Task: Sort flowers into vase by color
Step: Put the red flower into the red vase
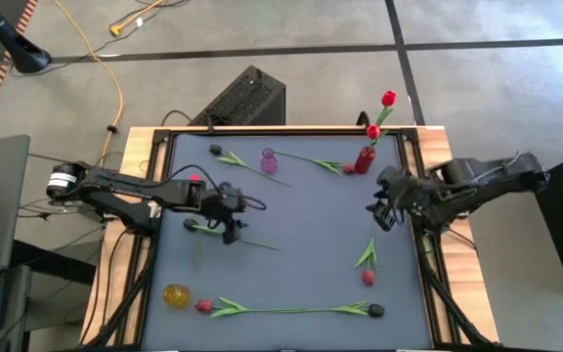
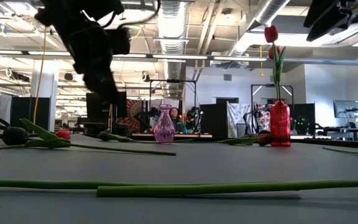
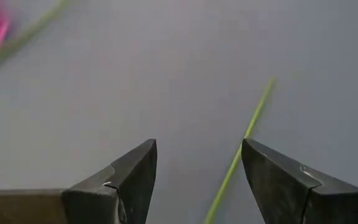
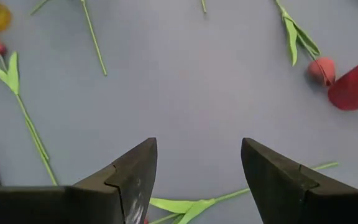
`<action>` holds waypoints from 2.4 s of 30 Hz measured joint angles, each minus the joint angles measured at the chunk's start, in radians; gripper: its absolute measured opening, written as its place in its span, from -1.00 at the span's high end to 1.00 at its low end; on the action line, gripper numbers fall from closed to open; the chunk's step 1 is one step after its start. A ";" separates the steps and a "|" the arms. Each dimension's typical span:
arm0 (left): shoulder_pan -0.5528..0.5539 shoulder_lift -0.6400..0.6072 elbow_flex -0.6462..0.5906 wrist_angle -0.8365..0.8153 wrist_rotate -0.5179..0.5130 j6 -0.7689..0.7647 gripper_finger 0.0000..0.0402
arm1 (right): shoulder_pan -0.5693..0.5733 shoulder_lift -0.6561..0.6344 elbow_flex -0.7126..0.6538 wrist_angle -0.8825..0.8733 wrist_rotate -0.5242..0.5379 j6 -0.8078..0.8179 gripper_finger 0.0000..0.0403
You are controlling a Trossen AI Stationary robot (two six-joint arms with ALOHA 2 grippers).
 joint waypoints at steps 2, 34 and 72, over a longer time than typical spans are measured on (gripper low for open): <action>0.013 0.000 0.037 -0.139 -0.049 -0.136 -0.11 | 0.046 0.025 0.000 0.000 0.043 0.014 -0.29; 0.298 0.000 -0.192 -0.359 -0.222 -0.673 0.09 | 0.174 0.297 0.000 0.090 0.194 -0.212 -0.29; 0.318 -0.152 -0.250 0.362 -0.357 -0.388 1.00 | 0.182 0.296 0.000 0.106 0.139 -0.172 -0.29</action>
